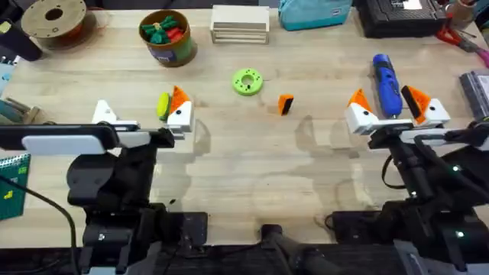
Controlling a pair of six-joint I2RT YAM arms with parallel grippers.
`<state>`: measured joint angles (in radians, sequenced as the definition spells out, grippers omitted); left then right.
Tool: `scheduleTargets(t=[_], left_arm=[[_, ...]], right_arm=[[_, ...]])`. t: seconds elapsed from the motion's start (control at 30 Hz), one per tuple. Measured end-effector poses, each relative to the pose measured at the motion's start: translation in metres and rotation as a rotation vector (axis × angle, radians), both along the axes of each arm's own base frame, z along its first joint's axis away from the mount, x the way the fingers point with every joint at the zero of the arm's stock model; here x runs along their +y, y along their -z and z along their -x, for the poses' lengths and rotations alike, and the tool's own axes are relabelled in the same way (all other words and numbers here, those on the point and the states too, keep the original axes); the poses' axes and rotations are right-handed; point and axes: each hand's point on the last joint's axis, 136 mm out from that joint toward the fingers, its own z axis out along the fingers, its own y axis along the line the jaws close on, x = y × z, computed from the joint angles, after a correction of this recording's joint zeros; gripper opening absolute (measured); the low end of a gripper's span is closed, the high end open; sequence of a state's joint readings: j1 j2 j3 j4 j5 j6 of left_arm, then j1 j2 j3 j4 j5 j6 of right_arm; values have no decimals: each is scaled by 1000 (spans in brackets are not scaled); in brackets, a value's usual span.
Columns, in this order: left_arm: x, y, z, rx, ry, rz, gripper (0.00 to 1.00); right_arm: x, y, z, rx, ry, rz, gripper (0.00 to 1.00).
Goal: Pick up the gripper from the table and insert it into the empty holder that is missing its gripper. Then pick up a screw, insert it into the mounting hole, and use the screwdriver to tighten it. Finally, clean up the table by picking up the vegetable and placing it into the bucket.
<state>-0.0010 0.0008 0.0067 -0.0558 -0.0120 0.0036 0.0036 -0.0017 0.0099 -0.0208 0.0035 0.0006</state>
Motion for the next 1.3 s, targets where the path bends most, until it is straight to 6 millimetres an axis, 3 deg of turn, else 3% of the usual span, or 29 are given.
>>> scheduleTargets(t=[0.07,0.2,0.3,0.47,0.73,0.9,1.07,1.3], left_arm=[[0,9,1,45,-2,0,985],[3,5,13,141,-19,2,985],[6,-15,22,182,-34,0,985],[11,-50,32,305,-64,-9,985],[14,-67,25,656,-75,-32,985],[14,-74,9,825,-75,-43,985],[15,-72,-10,925,-77,-50,985],[15,-42,-23,1058,-76,-57,985]], right_arm=[[-1,0,2,27,3,0,993],[-2,2,14,126,9,2,992],[-2,-9,21,165,11,2,992],[-2,-46,26,217,11,3,992],[-2,-88,12,406,10,4,992],[-2,-100,-1,558,10,6,991],[-2,-102,-12,662,10,7,990],[-2,-100,-20,683,10,7,991]])
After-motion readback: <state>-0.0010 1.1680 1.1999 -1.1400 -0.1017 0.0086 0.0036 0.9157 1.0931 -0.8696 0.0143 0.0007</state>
